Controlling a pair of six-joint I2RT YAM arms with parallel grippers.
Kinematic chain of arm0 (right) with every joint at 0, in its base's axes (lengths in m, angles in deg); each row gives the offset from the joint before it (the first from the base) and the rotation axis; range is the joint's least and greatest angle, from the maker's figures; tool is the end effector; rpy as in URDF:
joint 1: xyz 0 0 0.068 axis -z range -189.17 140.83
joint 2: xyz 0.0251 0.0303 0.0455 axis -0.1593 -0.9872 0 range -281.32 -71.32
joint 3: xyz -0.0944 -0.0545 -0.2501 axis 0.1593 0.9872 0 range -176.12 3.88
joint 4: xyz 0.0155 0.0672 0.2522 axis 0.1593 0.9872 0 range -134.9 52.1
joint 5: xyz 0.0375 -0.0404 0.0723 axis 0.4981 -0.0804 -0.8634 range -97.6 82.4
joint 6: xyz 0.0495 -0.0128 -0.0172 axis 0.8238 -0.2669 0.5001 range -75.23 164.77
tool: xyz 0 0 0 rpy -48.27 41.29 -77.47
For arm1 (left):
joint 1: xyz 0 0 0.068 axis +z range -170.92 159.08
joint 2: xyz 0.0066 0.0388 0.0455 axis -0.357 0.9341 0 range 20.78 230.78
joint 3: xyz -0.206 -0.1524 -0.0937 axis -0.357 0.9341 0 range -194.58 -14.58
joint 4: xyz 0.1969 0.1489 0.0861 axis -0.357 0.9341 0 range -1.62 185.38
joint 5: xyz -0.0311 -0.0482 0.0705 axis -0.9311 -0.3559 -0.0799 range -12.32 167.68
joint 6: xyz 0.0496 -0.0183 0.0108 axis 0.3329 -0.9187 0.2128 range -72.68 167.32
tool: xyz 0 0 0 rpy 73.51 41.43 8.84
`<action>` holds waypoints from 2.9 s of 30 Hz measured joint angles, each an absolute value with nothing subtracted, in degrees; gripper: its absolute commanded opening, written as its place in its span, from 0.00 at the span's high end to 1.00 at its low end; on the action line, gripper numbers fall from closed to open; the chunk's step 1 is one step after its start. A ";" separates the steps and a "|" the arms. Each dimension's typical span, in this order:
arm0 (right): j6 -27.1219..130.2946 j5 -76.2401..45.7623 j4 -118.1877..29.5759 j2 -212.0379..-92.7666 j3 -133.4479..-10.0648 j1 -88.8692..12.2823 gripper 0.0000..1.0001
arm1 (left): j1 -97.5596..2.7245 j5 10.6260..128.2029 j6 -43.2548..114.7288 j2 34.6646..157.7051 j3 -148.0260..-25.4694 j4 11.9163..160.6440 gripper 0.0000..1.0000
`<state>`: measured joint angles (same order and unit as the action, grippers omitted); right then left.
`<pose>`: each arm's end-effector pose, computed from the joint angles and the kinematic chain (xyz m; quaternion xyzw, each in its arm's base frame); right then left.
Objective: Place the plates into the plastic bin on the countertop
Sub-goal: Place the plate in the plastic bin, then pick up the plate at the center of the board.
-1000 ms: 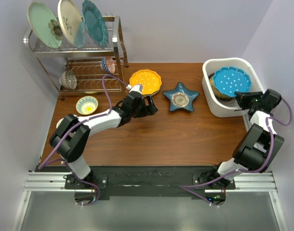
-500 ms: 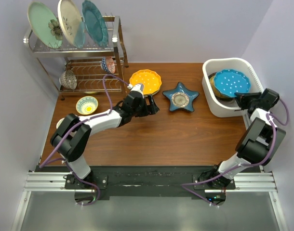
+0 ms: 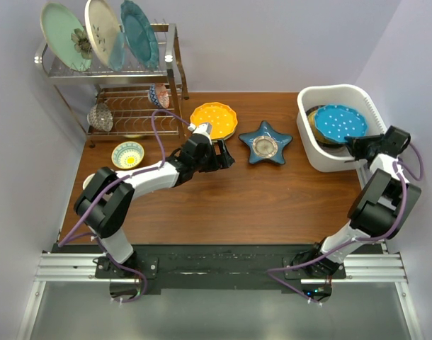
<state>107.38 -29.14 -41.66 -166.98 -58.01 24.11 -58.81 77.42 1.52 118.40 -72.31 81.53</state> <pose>0.3152 -0.1913 0.2254 0.5969 0.6509 0.2727 0.3817 0.2944 -0.2295 0.2043 -0.0595 0.8770 -0.3195 0.3539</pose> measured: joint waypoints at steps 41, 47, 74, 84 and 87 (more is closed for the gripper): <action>102.00 -25.64 -41.94 -161.54 -64.09 19.65 0.35 | -58.81 76.66 1.97 118.12 -71.02 80.20 0.14; 101.59 -25.27 -42.16 -152.49 -61.66 19.43 0.32 | -58.81 76.51 1.93 117.64 -70.04 80.02 0.14; 92.52 -36.88 -31.54 -133.56 -51.26 7.67 0.26 | -62.11 76.35 1.36 120.50 -70.08 77.25 0.14; 92.21 -38.76 -30.07 -131.72 -47.41 7.59 0.25 | -62.19 74.21 -0.25 128.13 -78.63 75.61 0.14; 92.23 -39.30 -30.44 -132.09 -47.41 7.59 0.25 | -62.19 73.58 -0.45 130.66 -82.26 75.59 0.14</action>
<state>92.23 -39.30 -30.44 -132.09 -47.41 7.59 -62.19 73.58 -0.45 130.66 -82.26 75.59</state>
